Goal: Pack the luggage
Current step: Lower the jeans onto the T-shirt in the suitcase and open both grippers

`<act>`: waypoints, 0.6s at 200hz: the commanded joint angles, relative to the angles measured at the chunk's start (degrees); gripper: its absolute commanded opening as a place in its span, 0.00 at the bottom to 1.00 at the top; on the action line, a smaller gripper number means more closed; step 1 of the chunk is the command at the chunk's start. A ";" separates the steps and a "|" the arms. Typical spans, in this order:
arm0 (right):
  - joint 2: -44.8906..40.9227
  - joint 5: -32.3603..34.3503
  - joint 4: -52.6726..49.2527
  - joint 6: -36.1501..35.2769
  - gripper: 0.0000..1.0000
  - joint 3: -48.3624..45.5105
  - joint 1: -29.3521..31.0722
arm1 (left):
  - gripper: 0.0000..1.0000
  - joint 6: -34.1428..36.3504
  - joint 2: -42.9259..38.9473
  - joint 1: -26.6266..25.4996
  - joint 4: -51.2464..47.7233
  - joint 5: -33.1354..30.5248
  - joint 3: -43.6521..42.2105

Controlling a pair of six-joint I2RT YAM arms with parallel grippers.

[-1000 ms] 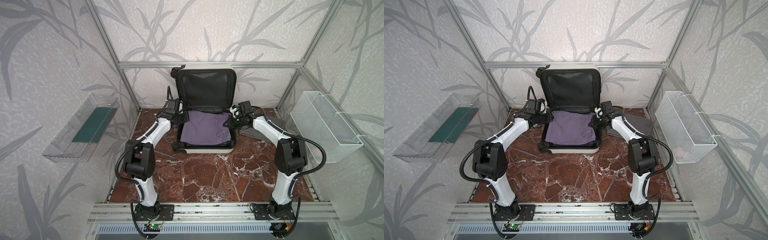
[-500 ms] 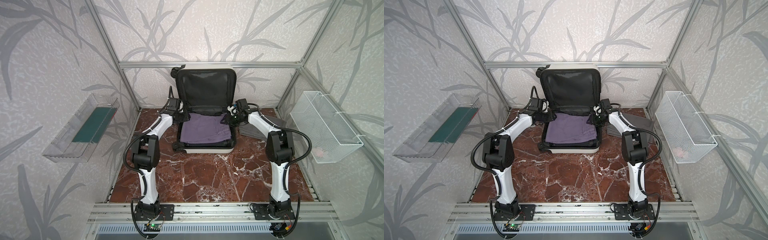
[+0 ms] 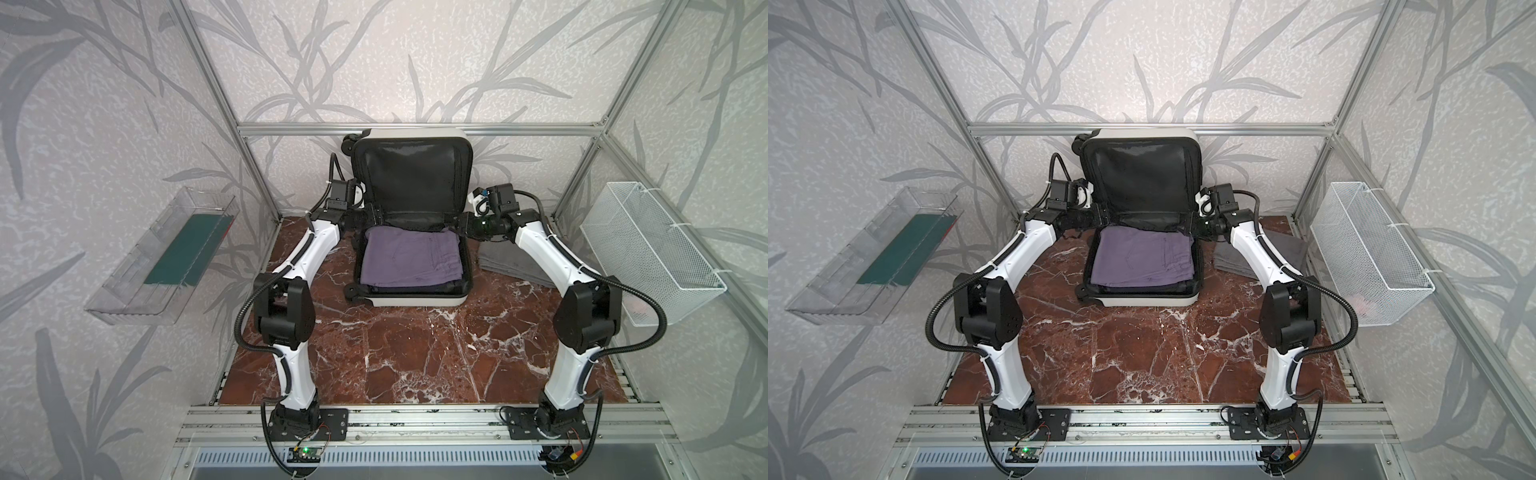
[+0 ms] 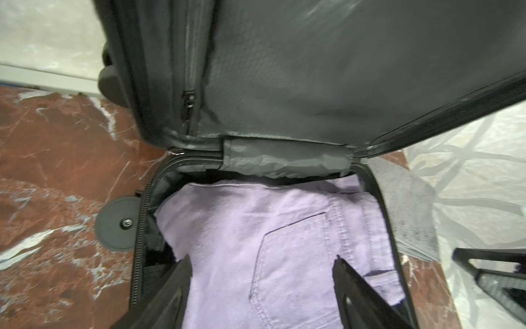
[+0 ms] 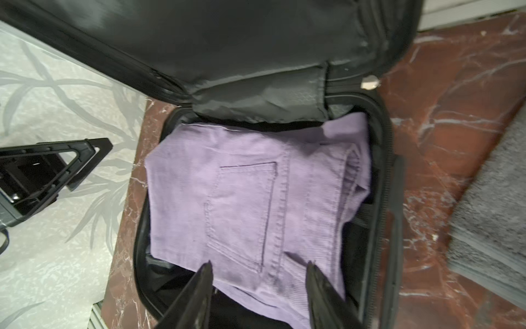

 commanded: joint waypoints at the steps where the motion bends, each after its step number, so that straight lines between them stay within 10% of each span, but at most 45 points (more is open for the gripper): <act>1: 0.96 0.89 1.62 1.36 0.53 -3.25 2.71 | 0.80 -1.19 -0.25 -0.43 0.68 2.77 -1.65; 120: 0.73 4.37 11.16 6.14 0.52 -21.80 4.38 | 0.80 2.04 11.75 -0.53 -4.91 -4.79 1.36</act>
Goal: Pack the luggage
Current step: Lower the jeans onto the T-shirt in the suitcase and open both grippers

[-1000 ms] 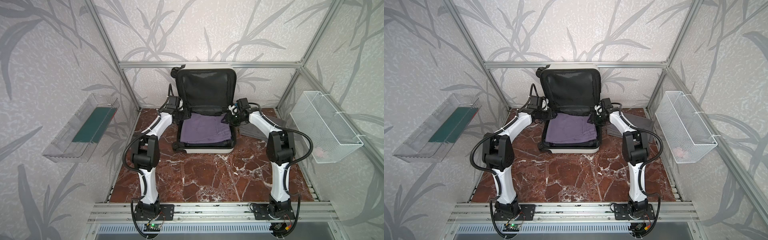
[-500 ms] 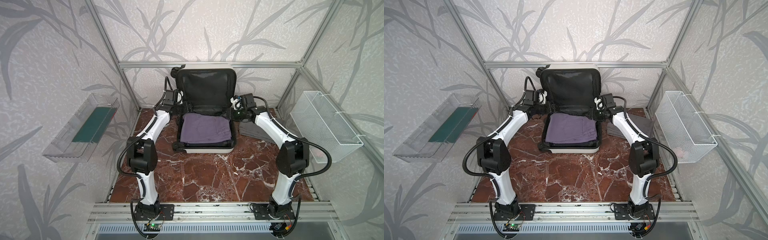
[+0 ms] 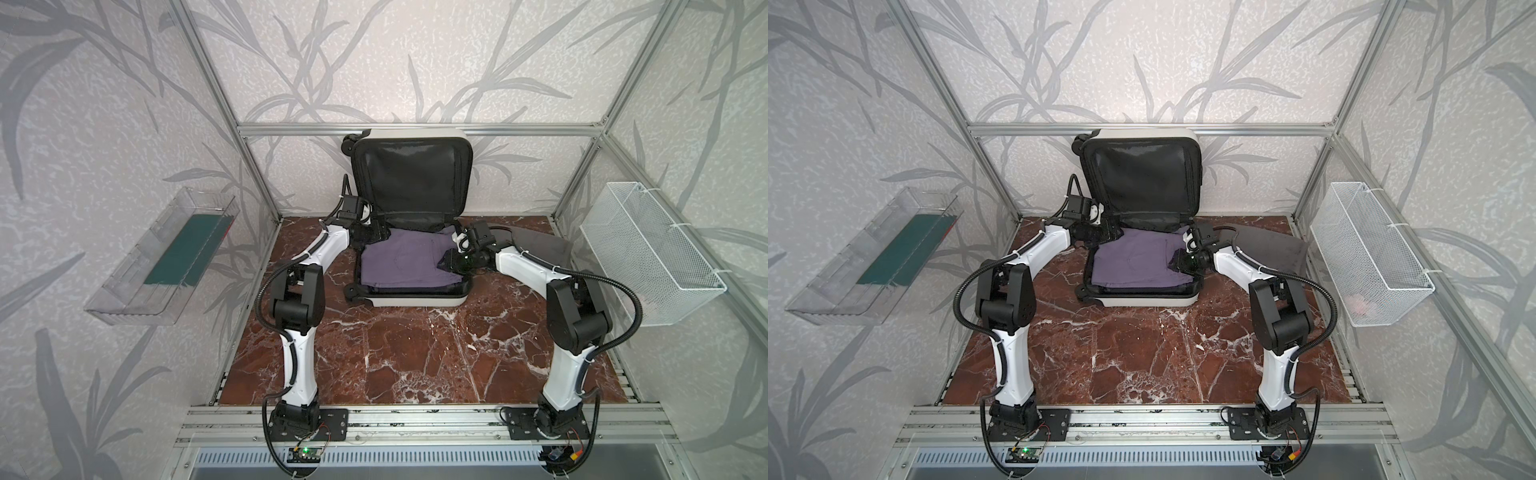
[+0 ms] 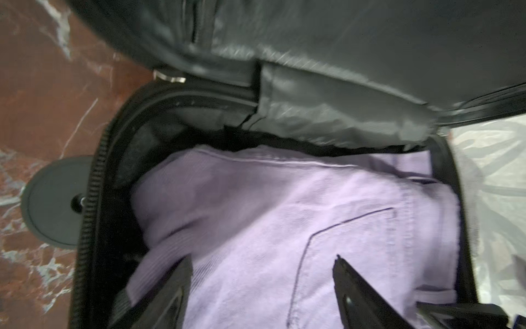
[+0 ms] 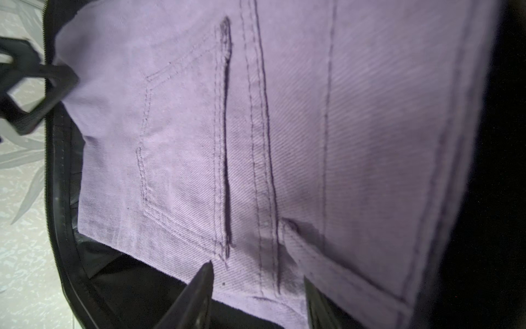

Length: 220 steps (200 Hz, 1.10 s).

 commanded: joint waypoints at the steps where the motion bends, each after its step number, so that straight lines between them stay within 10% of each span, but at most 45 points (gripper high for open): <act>1: -0.09 2.12 0.39 1.38 0.52 -1.43 -0.12 | 0.80 2.21 1.38 -0.22 -4.37 -4.11 2.51; 220: -4.64 4.15 -4.39 2.02 0.52 -2.24 -0.57 | 0.80 3.14 6.16 -2.49 -8.06 -2.05 14.09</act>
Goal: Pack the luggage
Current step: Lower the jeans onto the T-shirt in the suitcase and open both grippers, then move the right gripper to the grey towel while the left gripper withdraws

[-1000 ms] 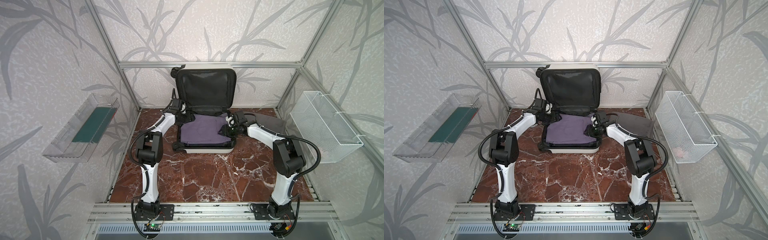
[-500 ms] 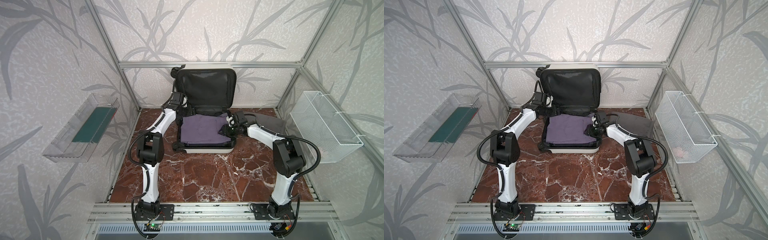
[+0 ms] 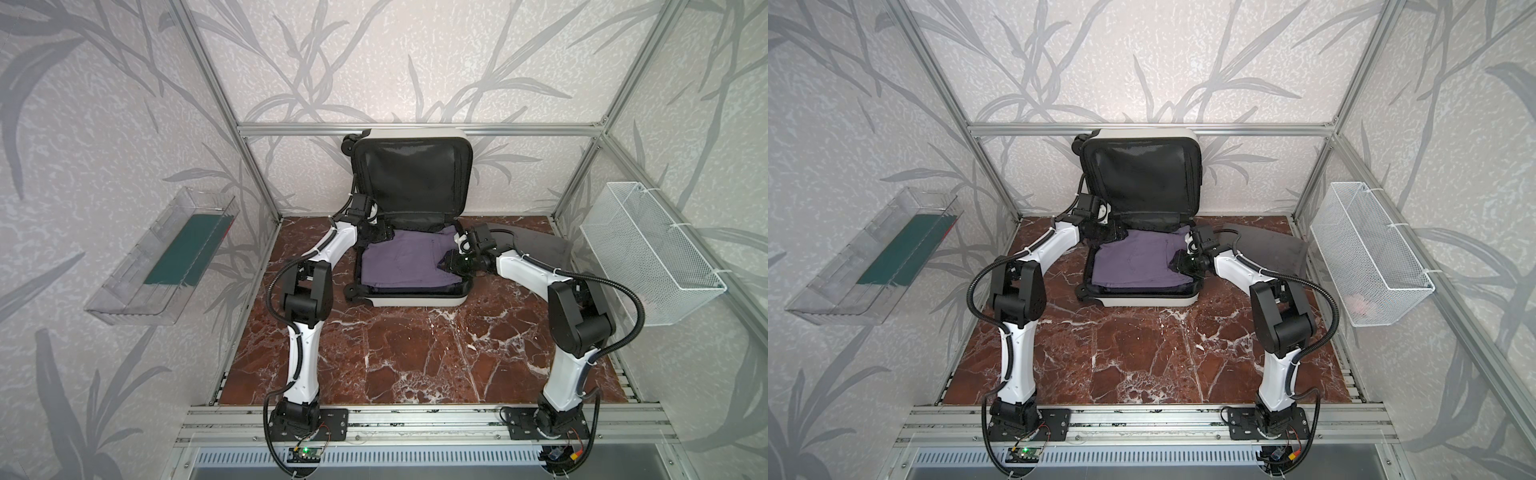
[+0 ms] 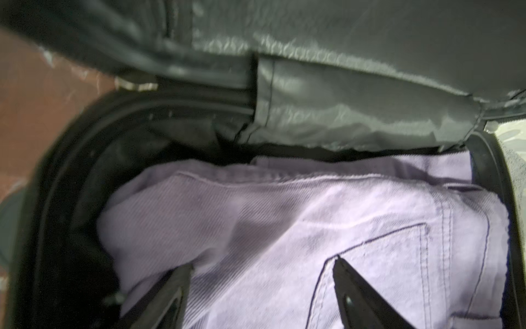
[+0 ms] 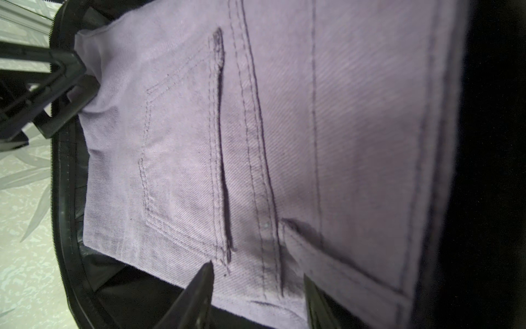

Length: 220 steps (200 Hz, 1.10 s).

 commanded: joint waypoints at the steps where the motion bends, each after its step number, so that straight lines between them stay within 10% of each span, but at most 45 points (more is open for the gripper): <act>1: -2.82 2.20 -7.06 -1.62 0.52 0.85 -0.72 | 0.80 1.33 -0.06 -0.51 -3.54 0.57 4.71; 71: -14.95 2.84 -12.56 -4.67 0.52 4.52 -6.02 | 0.81 -4.49 -10.84 -4.94 -1.23 7.13 4.29; 113: -20.19 15.41 -12.93 -7.29 0.55 0.06 -11.38 | 0.81 -11.96 -23.62 -6.66 10.73 10.03 -12.94; 220: 4.66 20.84 -18.63 -8.11 0.64 17.21 -15.66 | 0.85 -13.53 -50.16 -7.49 19.64 3.84 -48.45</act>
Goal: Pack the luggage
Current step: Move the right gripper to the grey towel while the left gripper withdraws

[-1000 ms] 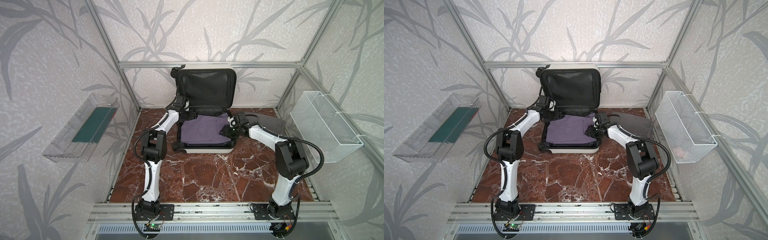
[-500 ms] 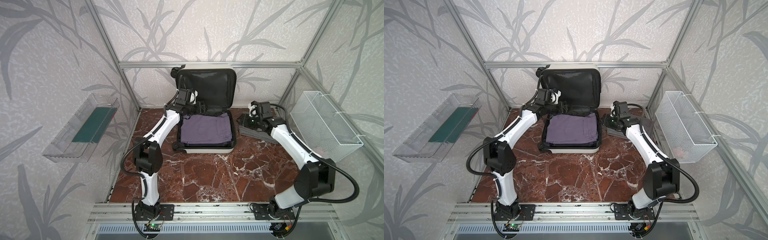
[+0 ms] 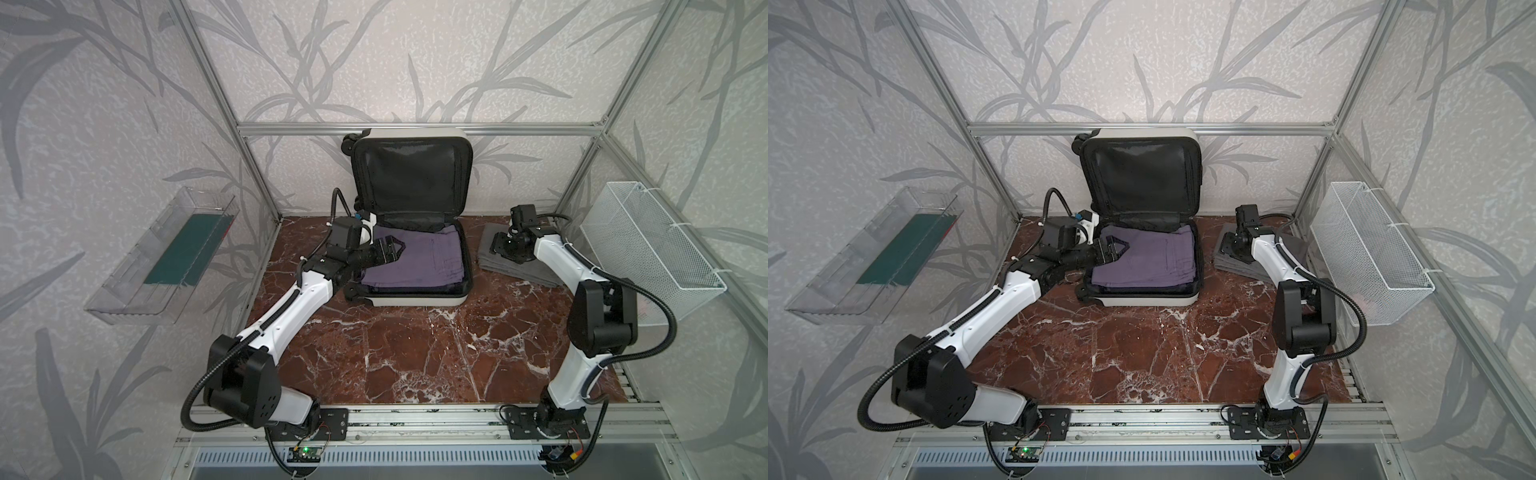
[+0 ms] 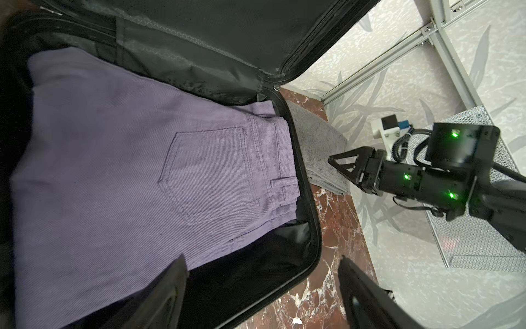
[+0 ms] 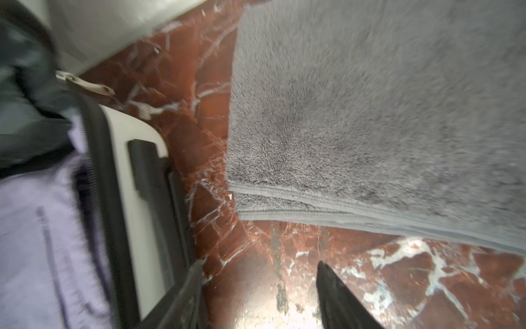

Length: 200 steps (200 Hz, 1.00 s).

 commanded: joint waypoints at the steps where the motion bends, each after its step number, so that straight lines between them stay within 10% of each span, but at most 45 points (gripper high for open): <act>1: 4.72 2.41 -3.82 -1.20 0.64 7.04 -0.03 | 0.85 0.12 -3.10 -0.07 1.80 -2.25 -3.36; 115: 34.74 15.75 -31.53 0.74 0.65 45.87 -4.14 | 0.86 0.26 -3.85 -0.12 -0.57 -0.18 -3.26; 200: 28.94 7.88 -29.37 1.74 0.63 31.02 -5.57 | 0.86 -0.41 -5.45 -0.20 -0.20 0.72 -3.25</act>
